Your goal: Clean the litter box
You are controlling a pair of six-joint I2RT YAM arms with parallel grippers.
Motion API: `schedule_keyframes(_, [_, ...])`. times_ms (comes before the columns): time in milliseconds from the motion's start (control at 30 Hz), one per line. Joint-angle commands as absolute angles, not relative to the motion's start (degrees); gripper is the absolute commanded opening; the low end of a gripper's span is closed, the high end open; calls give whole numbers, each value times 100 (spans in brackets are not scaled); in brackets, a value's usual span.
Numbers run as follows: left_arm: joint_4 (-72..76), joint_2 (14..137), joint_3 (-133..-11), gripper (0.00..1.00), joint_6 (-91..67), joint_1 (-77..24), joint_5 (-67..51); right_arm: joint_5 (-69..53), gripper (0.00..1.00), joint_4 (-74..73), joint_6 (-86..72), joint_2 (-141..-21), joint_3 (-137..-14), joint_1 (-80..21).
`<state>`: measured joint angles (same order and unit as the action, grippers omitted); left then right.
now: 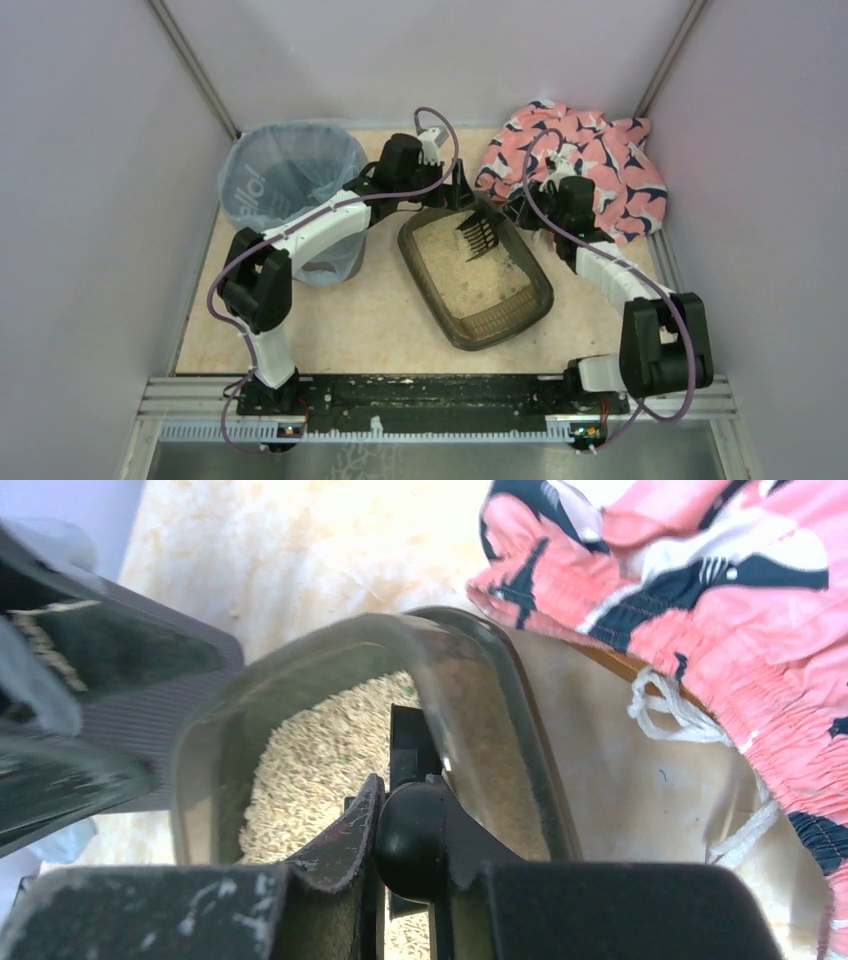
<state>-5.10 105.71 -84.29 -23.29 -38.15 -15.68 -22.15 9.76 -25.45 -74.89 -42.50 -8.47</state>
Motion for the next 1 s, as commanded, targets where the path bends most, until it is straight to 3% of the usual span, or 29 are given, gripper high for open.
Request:
schedule_keyframes(0, [-428,10330,-8355,99,-2200,-3832,-1554,-1934,0,1457,-2331,-7992,-4707,-910])
schedule_keyframes(500, [-420,10299,-8322,99,-2178,-3832,-1536,-2359,0,2414,-2801,-9313,-4956,-1472])
schedule_keyframes(800, [-378,10213,-8243,99,-2212,-3835,-1537,-2885,0,3412,-3784,-9298,-4297,-1778])
schedule_keyframes(967, [-419,10170,-8174,99,-2134,-3832,-1384,-2457,0,2763,-3341,-8990,-4352,-1778])
